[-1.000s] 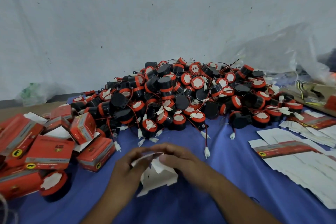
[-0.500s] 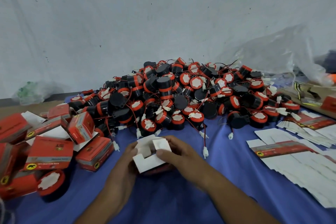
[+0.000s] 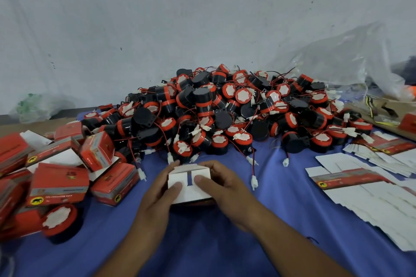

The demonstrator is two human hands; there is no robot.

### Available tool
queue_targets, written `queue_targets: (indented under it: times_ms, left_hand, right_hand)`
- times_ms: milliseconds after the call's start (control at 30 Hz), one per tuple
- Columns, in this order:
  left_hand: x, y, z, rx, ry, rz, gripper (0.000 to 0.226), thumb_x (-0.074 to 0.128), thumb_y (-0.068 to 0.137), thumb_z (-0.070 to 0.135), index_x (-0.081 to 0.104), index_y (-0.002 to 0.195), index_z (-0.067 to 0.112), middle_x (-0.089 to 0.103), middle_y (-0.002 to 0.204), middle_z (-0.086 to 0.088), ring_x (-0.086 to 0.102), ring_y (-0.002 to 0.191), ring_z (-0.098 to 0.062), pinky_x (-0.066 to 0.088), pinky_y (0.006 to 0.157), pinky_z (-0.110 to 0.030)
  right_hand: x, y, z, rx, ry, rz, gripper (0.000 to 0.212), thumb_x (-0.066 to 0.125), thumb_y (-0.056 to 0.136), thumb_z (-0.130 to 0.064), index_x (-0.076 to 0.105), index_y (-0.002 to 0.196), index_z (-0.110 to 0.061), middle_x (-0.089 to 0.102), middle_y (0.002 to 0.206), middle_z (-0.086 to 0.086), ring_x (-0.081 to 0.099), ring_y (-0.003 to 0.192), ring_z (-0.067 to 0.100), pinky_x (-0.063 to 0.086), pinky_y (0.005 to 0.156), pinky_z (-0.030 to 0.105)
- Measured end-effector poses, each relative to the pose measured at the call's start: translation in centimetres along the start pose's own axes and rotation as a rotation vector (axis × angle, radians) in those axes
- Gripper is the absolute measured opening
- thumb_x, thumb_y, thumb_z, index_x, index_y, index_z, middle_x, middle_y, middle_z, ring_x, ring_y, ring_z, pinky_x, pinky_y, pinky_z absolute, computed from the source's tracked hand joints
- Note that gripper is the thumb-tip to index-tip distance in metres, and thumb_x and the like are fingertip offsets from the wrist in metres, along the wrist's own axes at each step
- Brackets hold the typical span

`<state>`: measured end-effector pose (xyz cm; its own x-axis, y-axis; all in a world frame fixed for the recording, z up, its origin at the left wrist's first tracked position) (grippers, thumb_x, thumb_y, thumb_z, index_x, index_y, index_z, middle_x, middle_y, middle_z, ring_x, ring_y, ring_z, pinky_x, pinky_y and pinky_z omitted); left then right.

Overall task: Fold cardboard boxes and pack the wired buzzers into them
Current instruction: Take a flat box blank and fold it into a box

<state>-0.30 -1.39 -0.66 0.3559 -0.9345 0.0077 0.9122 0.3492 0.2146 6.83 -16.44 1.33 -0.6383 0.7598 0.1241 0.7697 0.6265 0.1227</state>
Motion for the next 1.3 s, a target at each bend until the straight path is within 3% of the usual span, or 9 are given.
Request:
queue_targets:
  times_ms: [67, 133, 300, 400, 533, 633, 733, 900, 1300]
  left_hand:
    - [0.4, -0.5, 0.7, 0.096, 0.186, 0.051, 0.053, 0.061, 0.089, 0.049, 0.037, 0.136, 0.054, 0.044, 0.136, 0.041, 0.046, 0.123, 0.016, 0.044, 0.097, -0.012]
    - [1.1, -1.0, 1.2, 0.145, 0.325, 0.042, 0.070, 0.063, 0.086, 0.057, 0.021, 0.143, 0.053, 0.030, 0.136, 0.052, 0.036, 0.125, 0.024, 0.038, 0.098, -0.004]
    - [1.5, -1.9, 2.8, 0.391, 0.628, 0.112, 0.078, 0.067, 0.080, 0.065, 0.027, 0.144, 0.043, 0.031, 0.150, 0.023, 0.025, 0.138, 0.012, 0.024, 0.106, -0.004]
    - [0.7, -1.8, 3.6, 0.476, 0.675, 0.171, 0.076, 0.065, 0.076, 0.063, 0.045, 0.141, 0.029, 0.044, 0.144, 0.014, 0.039, 0.132, 0.005, 0.027, 0.102, -0.001]
    - [0.7, -1.7, 3.9, 0.582, 0.757, 0.125, 0.072, 0.065, 0.075, 0.048, 0.058, 0.132, 0.004, 0.053, 0.139, -0.009, 0.049, 0.129, -0.018, 0.034, 0.107, -0.013]
    - [0.9, -1.7, 3.8, 0.653, 0.834, 0.087, 0.069, 0.065, 0.077, 0.042, 0.057, 0.132, 0.001, 0.053, 0.137, -0.016, 0.049, 0.129, -0.023, 0.035, 0.108, -0.017]
    - [1.1, -1.7, 3.8, 0.696, 0.874, 0.071, 0.068, 0.070, 0.077, 0.036, 0.056, 0.133, -0.001, 0.052, 0.137, -0.017, 0.050, 0.130, -0.026, 0.038, 0.109, -0.022]
    - [1.4, -1.9, 3.8, 0.710, 0.843, 0.101, 0.077, 0.067, 0.076, 0.039, 0.050, 0.136, -0.005, 0.051, 0.141, -0.013, 0.047, 0.132, -0.022, 0.033, 0.112, -0.021]
    - [1.7, -2.0, 4.0, 0.861, 0.911, 0.133, 0.073, 0.070, 0.079, 0.036, 0.048, 0.133, -0.009, 0.051, 0.138, -0.019, 0.051, 0.128, -0.033, 0.041, 0.110, -0.035]
  right_hand:
    - [0.1, 0.2, -0.2, -0.032, 0.070, 0.057, 0.017, 0.064, 0.096, -0.015, 0.062, 0.113, -0.012, 0.071, 0.104, 0.012, 0.066, 0.089, 0.016, 0.057, 0.075, 0.031]
    - [0.3, 0.3, -0.4, -0.060, 0.099, 0.124, 0.020, 0.066, 0.095, -0.018, 0.058, 0.112, -0.011, 0.069, 0.097, 0.010, 0.065, 0.081, 0.015, 0.054, 0.065, 0.028]
    - [1.1, 0.1, -0.3, -0.073, 0.060, 0.039, 0.033, 0.070, 0.093, -0.033, 0.052, 0.113, -0.015, 0.062, 0.089, 0.010, 0.056, 0.073, 0.020, 0.049, 0.059, 0.035]
    - [1.2, -0.2, -0.6, -0.059, 0.033, -0.056, 0.044, 0.069, 0.085, -0.054, 0.052, 0.109, -0.021, 0.061, 0.095, 0.017, 0.060, 0.082, 0.025, 0.052, 0.076, 0.046]
    - [0.8, -0.3, -1.5, -0.035, 0.020, -0.030, 0.071, 0.054, 0.080, -0.073, 0.050, 0.104, -0.006, 0.058, 0.092, 0.017, 0.059, 0.088, 0.018, 0.051, 0.091, 0.042]
    - [0.3, -0.4, -2.2, -0.077, -0.034, -0.018, 0.045, 0.064, 0.088, -0.053, 0.050, 0.091, -0.010, 0.051, 0.077, 0.007, 0.048, 0.076, 0.016, 0.045, 0.077, 0.033]
    - [0.1, -0.6, -2.3, -0.096, -0.192, -0.040, 0.026, 0.069, 0.093, -0.034, 0.057, 0.111, -0.019, 0.071, 0.099, -0.005, 0.066, 0.090, 0.010, 0.055, 0.080, 0.028]
    - [0.5, -1.1, -2.6, -0.267, -0.518, 0.002, 0.040, 0.058, 0.101, -0.027, 0.051, 0.141, -0.028, 0.068, 0.118, -0.006, 0.065, 0.106, 0.012, 0.053, 0.090, 0.040]
    - [0.8, -0.8, -1.6, -0.238, -0.425, 0.055, 0.044, 0.047, 0.106, -0.029, 0.043, 0.149, -0.036, 0.068, 0.123, -0.002, 0.063, 0.112, 0.016, 0.053, 0.095, 0.045]
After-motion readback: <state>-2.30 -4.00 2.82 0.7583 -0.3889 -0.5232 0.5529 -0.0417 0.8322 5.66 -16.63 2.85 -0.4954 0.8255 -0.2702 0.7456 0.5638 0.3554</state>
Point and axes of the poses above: each hand's wrist, its own y-axis towards the middle knuckle, its own x-axis out of the palm, z = x × y, the point moved 3 cm from there along y, towards the middle knuckle
